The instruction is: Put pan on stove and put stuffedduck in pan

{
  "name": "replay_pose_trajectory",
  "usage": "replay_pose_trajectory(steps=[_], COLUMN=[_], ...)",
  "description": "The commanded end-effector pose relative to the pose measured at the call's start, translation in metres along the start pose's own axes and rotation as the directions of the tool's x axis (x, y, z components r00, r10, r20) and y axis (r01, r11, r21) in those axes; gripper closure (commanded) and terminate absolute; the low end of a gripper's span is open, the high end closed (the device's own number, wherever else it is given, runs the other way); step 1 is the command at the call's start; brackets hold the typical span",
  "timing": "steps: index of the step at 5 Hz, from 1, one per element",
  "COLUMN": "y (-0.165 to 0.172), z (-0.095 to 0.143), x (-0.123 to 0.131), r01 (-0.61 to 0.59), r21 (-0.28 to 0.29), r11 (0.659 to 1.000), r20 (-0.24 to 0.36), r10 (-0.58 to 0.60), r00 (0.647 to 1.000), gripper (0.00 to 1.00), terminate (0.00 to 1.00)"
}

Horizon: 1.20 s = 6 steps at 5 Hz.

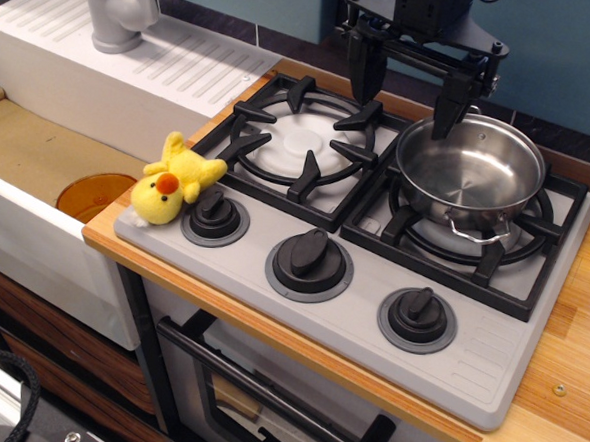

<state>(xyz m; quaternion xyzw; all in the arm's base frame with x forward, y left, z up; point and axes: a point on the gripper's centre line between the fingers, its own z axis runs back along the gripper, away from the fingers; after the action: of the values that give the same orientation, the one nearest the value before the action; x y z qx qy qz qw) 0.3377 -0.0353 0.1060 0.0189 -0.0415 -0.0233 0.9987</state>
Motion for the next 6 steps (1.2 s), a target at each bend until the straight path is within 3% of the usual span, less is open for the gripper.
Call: replay_pose_trajectory(steps=[1,4,6], y=[0.000,0.001,0.000], z=[0.000,-0.020,-0.040], x=[0.000,0.003,0.017], r01=[0.000,-0.013,0.005], r21=[0.000,0.000,-0.003], r11=[1.000,1.000,1.000], r20=[0.000,0.040,0.103], r10=[0.000,0.013,-0.005], r00=[1.000,0.999,0.995], gripper=[0.00,0.00,0.00], terminate=[0.00,0.00,0.00])
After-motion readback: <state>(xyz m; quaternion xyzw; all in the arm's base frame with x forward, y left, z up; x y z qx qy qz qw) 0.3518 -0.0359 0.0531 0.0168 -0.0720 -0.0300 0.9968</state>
